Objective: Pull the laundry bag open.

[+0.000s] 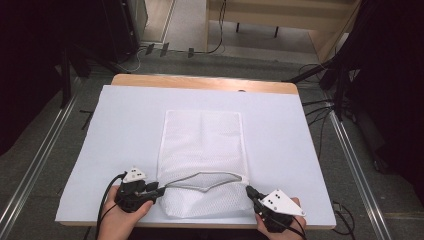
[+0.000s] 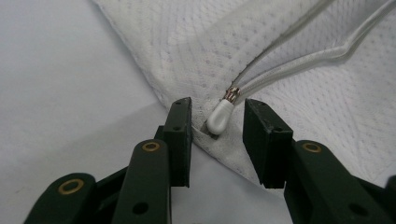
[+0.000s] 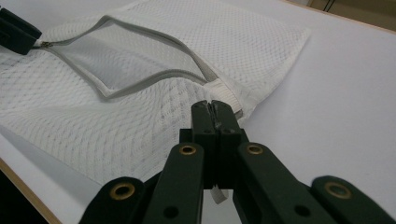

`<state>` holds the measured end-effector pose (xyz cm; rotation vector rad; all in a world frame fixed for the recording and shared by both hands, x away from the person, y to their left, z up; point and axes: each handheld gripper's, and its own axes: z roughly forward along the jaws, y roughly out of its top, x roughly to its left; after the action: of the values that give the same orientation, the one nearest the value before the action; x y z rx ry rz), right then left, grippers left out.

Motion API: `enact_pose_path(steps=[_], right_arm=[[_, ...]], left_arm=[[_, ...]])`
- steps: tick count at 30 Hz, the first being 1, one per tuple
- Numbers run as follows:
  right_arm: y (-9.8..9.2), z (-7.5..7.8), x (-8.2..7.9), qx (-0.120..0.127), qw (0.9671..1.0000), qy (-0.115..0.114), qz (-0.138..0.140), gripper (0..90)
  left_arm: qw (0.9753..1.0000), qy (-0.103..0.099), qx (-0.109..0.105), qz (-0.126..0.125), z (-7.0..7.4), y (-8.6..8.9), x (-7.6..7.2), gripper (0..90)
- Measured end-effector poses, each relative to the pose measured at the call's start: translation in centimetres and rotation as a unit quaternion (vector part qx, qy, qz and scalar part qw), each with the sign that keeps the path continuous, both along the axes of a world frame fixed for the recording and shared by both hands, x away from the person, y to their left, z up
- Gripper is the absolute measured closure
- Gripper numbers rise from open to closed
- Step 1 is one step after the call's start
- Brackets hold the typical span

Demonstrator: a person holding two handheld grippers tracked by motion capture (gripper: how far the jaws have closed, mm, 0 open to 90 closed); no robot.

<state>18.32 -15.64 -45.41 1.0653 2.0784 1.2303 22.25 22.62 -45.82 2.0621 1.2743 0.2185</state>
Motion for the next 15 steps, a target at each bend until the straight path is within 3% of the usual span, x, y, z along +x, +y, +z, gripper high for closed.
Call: enact_pose_path(steps=[2, 4, 8, 15], right_arm=[[0.1, 0.0, 0.0, 0.0, 1.0, -0.001, 0.002, 90.0], [0.0, 0.0, -0.1, 0.001, 1.0, -0.001, 0.0, 90.0], [0.0, 0.0, -0.1, 0.002, 1.0, -0.001, -0.001, 90.0], [0.0, 0.0, -0.1, 0.001, 1.0, 0.0, 0.001, 90.0]], left_arm=[[0.9993, -0.018, 0.031, -0.012, 0.0, -1.0, -0.4, 63.6], [0.9989, -0.021, 0.04, -0.015, 0.1, -1.1, -0.5, 69.3], [0.999, -0.019, 0.039, -0.011, 0.1, -1.0, -0.5, 76.9], [0.9988, -0.026, 0.041, -0.003, 0.3, -0.1, -0.2, 81.0]])
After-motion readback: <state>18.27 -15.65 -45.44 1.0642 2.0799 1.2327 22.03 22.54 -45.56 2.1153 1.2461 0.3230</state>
